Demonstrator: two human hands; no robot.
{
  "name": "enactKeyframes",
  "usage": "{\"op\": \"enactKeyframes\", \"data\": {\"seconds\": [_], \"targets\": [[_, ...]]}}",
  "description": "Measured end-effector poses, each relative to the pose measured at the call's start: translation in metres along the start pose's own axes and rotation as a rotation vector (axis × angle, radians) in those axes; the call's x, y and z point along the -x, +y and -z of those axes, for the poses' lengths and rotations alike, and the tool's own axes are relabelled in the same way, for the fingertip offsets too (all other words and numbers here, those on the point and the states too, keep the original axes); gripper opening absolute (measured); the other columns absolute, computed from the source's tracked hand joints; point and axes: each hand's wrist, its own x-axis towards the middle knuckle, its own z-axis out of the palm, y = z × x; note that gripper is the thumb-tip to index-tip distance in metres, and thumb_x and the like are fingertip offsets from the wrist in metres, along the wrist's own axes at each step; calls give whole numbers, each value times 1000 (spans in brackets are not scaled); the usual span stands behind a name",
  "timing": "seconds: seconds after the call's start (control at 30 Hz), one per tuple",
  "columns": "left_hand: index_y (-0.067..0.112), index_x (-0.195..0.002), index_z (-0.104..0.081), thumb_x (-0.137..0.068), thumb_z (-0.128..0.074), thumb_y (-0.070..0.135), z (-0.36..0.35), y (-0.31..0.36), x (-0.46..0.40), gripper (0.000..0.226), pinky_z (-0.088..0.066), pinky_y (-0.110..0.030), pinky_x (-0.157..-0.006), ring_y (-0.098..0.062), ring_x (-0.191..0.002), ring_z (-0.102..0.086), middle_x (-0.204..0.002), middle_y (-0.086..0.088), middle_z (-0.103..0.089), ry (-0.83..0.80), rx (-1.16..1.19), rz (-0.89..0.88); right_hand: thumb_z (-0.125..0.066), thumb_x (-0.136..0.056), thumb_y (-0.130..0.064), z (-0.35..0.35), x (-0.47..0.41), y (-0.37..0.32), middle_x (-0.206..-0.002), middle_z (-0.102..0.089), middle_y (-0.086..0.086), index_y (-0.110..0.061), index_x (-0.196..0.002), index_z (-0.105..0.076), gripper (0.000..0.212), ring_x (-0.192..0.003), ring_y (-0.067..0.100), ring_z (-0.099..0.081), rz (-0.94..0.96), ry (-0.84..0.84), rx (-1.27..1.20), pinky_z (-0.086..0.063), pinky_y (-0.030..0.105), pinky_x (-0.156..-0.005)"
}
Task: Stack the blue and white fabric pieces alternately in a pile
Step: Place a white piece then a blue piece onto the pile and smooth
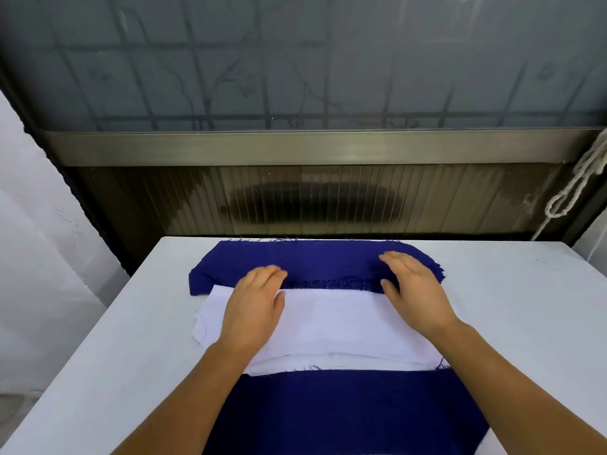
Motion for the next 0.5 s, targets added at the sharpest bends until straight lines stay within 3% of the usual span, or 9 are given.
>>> {"op": "enactKeyframes", "data": {"seconds": [0.1, 0.17, 0.23, 0.3, 0.4, 0.5], "targets": [[17, -146, -41, -99, -50, 27, -8, -8, -22, 49, -21, -31, -116, -18, -141, -31, -153, 1, -36, -89, -34, 47, -52, -98, -25, -6, -12, 1, -142, -52, -3, -19, -139, -50, 41, -132, 15, -46, -1, -75, 63, -35, 28, -111], [16, -140, -50, -100, -50, 25, -10, -13, -28, 41, -28, -31, -113, -19, -137, -40, -148, -1, -45, -139, -86, 3, -49, -100, -27, -10, -11, 3, -138, -56, -5, -20, -133, -57, 35, -128, 13, -50, 27, -51, 115, -36, 27, -108], [10, -121, -67, -91, -65, 13, -8, -14, -28, 30, -46, -36, -100, -25, -120, -58, -130, -6, -62, -139, -139, -48, -47, -101, -27, -12, -10, 5, -137, -57, -6, -21, -130, -61, 33, -126, 12, -52, 39, -20, 141, -37, 26, -106], [10, -99, -76, -72, -81, 2, -6, -13, -27, 28, -58, -33, -75, -24, -91, -71, -103, -6, -74, -101, -172, -82, -48, -101, -25, -13, -10, 7, -130, -63, -5, -19, -124, -66, 30, -119, 14, -58, 48, 13, 140, -42, 26, -100], [15, -81, -77, -66, -83, -1, -2, -10, -29, 23, -53, -27, -47, -17, -59, -66, -73, 1, -71, -40, -180, -39, -55, -97, -21, -11, -11, 5, -104, -72, -4, -16, -106, -72, 19, -93, 16, -66, 50, 61, 126, -51, 27, -80], [15, -78, -76, -70, -80, 3, 0, -7, -31, 15, -47, -26, -44, -17, -56, -61, -67, 2, -68, -5, -121, 16, -64, -91, -17, -11, -12, 3, -88, -70, -7, -18, -90, -71, 7, -77, 12, -63, 24, 116, 59, -48, 23, -64]]}}
